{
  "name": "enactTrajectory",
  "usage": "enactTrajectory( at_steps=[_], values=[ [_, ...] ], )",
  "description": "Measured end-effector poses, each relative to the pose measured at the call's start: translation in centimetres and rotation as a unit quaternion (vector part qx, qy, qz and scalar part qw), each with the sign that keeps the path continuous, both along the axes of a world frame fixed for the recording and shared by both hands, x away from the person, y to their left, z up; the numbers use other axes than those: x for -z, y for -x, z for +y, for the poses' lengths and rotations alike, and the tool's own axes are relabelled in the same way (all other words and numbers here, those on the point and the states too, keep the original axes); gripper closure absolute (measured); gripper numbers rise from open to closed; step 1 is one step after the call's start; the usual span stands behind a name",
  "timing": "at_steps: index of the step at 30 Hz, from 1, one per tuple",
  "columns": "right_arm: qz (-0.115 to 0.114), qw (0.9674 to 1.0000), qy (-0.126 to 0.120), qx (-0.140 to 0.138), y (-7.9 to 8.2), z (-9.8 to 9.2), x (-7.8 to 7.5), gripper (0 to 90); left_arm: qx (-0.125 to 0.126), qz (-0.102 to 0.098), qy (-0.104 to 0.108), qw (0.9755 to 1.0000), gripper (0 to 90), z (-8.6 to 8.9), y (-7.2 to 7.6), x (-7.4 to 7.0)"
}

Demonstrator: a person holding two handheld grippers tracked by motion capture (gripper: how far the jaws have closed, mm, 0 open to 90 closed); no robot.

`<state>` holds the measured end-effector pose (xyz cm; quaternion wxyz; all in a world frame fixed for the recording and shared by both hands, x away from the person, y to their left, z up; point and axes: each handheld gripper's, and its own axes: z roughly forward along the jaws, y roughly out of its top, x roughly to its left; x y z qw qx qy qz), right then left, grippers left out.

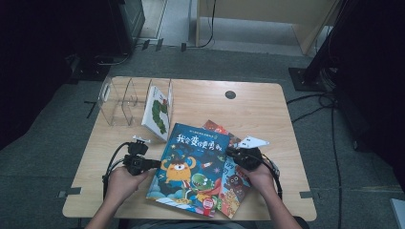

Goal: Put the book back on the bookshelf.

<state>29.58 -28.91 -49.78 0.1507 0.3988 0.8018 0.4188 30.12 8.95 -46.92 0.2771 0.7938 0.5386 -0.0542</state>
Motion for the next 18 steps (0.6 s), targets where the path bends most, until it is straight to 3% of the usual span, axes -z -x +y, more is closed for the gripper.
enactTrajectory(
  at_steps=[8, 18],
  values=[
    [0.011, 0.9988, -0.002, 0.047, 0.1, -1.9, 0.2, 85.2, 0.011, 0.0, 0.016, 0.9998, 84.2, -2.0, 0.1, 0.2],
    [0.01, 0.9975, 0.001, 0.069, 0.6, -2.5, 0.2, 90.0, 0.016, -0.008, 0.023, 0.9996, 84.6, -3.0, 0.3, 0.4]
  ],
)
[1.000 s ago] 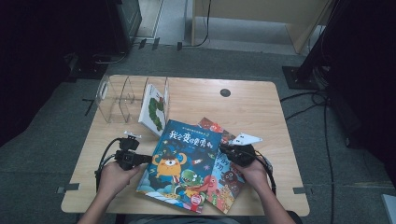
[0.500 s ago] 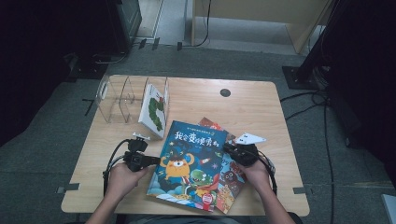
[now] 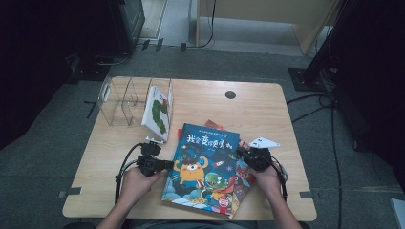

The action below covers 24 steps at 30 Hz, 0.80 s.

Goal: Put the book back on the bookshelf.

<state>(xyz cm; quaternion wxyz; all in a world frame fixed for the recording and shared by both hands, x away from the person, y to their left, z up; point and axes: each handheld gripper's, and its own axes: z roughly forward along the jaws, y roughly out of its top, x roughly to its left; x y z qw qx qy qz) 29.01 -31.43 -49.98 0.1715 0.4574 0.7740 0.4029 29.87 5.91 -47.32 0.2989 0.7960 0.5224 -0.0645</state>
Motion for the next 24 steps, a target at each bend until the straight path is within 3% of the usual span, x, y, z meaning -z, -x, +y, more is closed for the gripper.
enactTrajectory(
  at_steps=[8, 10, 14, 18, 24],
  values=[
    [-0.004, 0.9998, 0.001, 0.022, -0.9, 0.5, 0.1, 90.0, -0.008, -0.002, 0.004, 1.0, 85.0, -0.2, 0.3, 0.1],
    [0.003, 0.9995, -0.005, 0.032, -1.6, 0.6, 0.1, 90.0, -0.008, -0.001, 0.006, 1.0, 85.0, -0.4, 0.5, 0.1],
    [0.006, 0.9993, 0.006, 0.037, -3.3, 1.0, 0.1, 90.0, -0.006, -0.004, 0.01, 0.9999, 84.9, -0.6, 0.8, 0.1],
    [0.019, 0.9988, -0.008, 0.045, -5.0, 1.1, 0.2, 90.0, -0.006, -0.011, 0.016, 0.9998, 85.1, -1.0, 1.0, 0.2],
    [0.003, 0.999, -0.008, 0.044, -4.6, 0.8, 0.0, 90.0, 0.01, -0.025, 0.02, 0.9994, 89.7, -0.7, 1.1, 0.0]
  ],
)
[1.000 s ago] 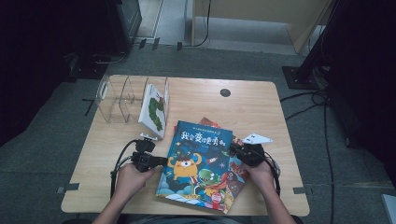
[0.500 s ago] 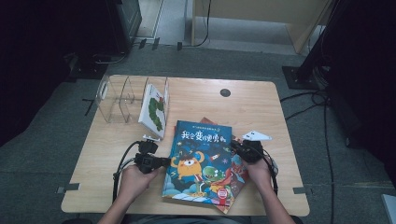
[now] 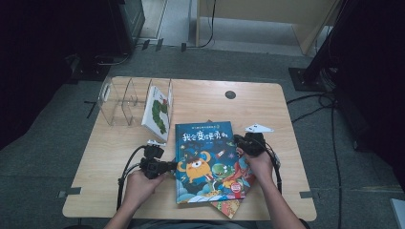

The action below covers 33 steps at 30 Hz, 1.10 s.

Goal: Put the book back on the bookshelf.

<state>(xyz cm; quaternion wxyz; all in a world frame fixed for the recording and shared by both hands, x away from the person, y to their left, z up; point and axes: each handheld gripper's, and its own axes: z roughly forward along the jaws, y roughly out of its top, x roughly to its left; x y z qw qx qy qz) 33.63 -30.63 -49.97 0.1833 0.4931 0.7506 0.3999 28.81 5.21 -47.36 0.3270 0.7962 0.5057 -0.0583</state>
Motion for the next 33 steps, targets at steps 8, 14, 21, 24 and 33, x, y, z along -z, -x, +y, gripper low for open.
enactTrajectory(
  at_steps=[8, 14, 21, 24, 33],
  values=[
    [-0.016, 0.9998, 0.0, -0.009, 2.8, -1.1, -0.9, 90.0, 0.023, 0.003, -0.007, 0.9997, 90.0, 0.2, 1.3, 0.5],
    [-0.017, 0.9997, -0.002, -0.017, 5.5, -2.3, -1.2, 90.0, 0.021, 0.008, -0.003, 0.9997, 90.0, 0.3, 1.5, 0.8],
    [0.009, 0.9996, -0.001, -0.028, 6.6, -2.6, -0.6, 90.0, 0.029, 0.01, 0.01, 0.9995, 90.0, -0.3, 1.6, 0.9],
    [0.022, 0.9989, 0.013, -0.039, 6.8, -1.8, -0.2, 90.0, 0.033, 0.008, 0.014, 0.9993, 90.0, -0.7, 1.6, 1.0],
    [0.019, 0.9996, 0.008, -0.018, 6.2, -1.5, 0.1, 90.0, 0.029, 0.004, 0.015, 0.9995, 90.0, -0.9, 1.7, 1.0]
  ],
)
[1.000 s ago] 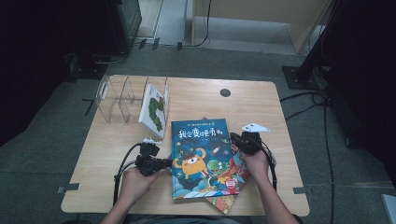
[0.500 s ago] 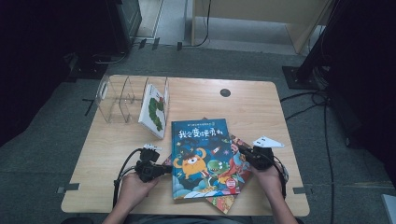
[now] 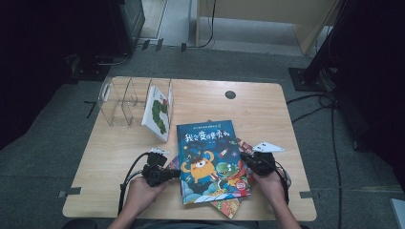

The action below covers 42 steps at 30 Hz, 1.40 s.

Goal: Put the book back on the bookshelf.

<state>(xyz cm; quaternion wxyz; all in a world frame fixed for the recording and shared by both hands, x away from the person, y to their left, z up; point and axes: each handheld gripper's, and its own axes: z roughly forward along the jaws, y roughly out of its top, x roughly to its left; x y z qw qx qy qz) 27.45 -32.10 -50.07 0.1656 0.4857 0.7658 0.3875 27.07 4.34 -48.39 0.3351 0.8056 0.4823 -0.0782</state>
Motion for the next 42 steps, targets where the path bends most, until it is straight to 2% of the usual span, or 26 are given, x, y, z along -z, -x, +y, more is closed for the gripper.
enactTrajectory(
  at_steps=[6, 11, 17, 25, 30, 33, 34, 35, 42],
  values=[
    [-0.003, 0.9999, 0.005, 0.012, -0.9, 0.3, 0.0, 90.0, -0.005, -0.002, 0.002, 1.0, 90.0, -0.3, 0.2, 0.1],
    [-0.008, 0.9997, 0.017, 0.019, -2.0, 0.6, -0.1, 90.0, 0.001, 0.001, 0.007, 1.0, 90.0, -0.8, 0.5, 0.1],
    [-0.008, 0.9996, 0.008, 0.027, -2.8, 0.4, 0.0, 90.0, 0.004, -0.003, 0.007, 1.0, 90.0, -1.4, 0.9, 0.2],
    [-0.008, 0.9992, 0.007, 0.039, -3.5, 0.3, 0.0, 90.0, 0.012, -0.006, 0.007, 0.9999, 90.0, -2.0, 1.3, 0.2],
    [-0.009, 0.9991, 0.009, 0.041, -3.5, 0.3, 0.0, 90.0, 0.011, -0.01, 0.006, 0.9999, 90.0, -2.2, 1.4, 0.2],
    [-0.011, 0.9993, 0.014, 0.033, -3.4, 0.1, -0.1, 90.0, 0.01, -0.012, 0.006, 0.9999, 90.0, -2.3, 1.5, 0.2],
    [-0.008, 0.9996, -0.002, 0.027, -3.0, -0.5, -0.2, 90.0, 0.013, -0.013, 0.008, 0.9998, 90.0, -2.4, 1.6, 0.2],
    [-0.006, 0.9996, -0.007, 0.026, -2.8, -0.8, -0.3, 90.0, 0.014, -0.012, 0.009, 0.9998, 90.0, -2.5, 1.7, 0.3],
    [-0.014, 0.9996, -0.003, 0.023, -1.5, -1.3, -0.4, 90.0, 0.02, -0.016, 0.006, 0.9997, 90.0, -3.0, 1.9, 0.2]
  ],
)
